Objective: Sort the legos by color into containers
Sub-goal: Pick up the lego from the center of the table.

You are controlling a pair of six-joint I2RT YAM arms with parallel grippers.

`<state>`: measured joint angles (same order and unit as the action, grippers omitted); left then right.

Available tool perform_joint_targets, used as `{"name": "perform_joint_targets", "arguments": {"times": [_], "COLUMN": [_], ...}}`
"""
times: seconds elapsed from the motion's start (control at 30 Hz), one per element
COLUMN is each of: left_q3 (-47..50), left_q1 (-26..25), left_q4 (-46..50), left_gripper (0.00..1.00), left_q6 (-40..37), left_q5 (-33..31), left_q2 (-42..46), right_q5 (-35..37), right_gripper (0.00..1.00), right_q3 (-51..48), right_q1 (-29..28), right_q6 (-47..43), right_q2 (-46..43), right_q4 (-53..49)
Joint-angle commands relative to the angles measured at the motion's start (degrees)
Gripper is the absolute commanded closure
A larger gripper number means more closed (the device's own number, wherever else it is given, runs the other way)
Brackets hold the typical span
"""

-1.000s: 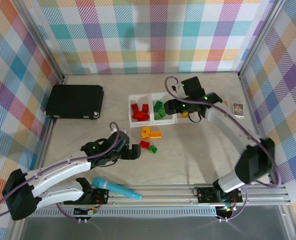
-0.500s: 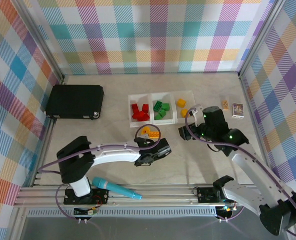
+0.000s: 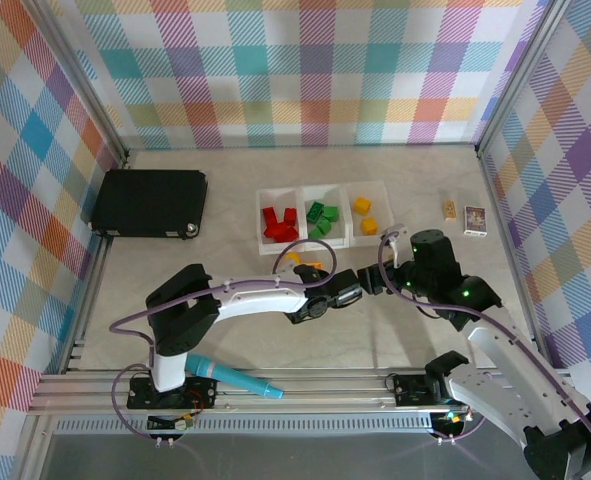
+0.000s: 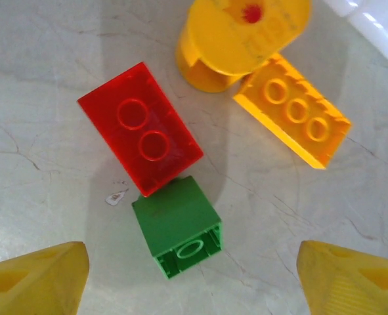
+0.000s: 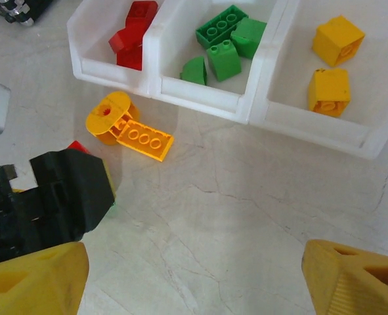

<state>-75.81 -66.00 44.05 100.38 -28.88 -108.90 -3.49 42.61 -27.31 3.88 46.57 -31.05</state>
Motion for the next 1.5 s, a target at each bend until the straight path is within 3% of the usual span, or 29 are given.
{"name": "perform_joint_targets", "arguments": {"times": [0.0,0.23,0.67,0.8,1.0,1.17,1.3,1.47], "left_q3": [-1.15,-6.05,-4.78,-3.94,-1.89,-3.63,-6.62,-10.28], "left_q1": [-0.35,0.12,3.58,4.37,4.74,4.65,3.82,4.77], "left_q4": [2.69,3.66,-1.73,-6.74,-10.26,-7.23,-3.53,-5.82], "left_gripper": [0.19,0.21,0.28,0.39,0.60,0.72,0.73,0.70], "left_q6": [7.93,8.20,2.42,-4.24,-7.21,-14.09,-21.93,-37.02], "left_q5": [-1.85,-1.83,4.69,6.57,8.36,6.30,2.09,5.91], "left_q2": [-2.15,-6.78,-9.92,-9.62,-8.91,-7.20,-3.90,-0.72], "right_q5": [-2.81,-0.07,3.61,6.13,8.20,9.04,10.64,15.57], "right_gripper": [0.15,0.15,0.17,0.18,0.19,0.19,0.20,0.20], "right_q3": [-0.30,-0.15,-1.10,-1.83,-2.55,-2.91,-3.01,-3.49], "right_q1": [0.40,0.44,0.56,0.51,0.50,0.55,0.56,0.57], "right_q6": [0.70,0.48,0.85,1.20,1.17,1.33,1.42,1.85], "right_q2": [0.62,0.72,-2.03,-3.25,-5.13,-5.85,-6.89,-9.79], "right_q4": [3.07,3.07,2.81,2.68,3.18,3.26,3.11,3.04]}}
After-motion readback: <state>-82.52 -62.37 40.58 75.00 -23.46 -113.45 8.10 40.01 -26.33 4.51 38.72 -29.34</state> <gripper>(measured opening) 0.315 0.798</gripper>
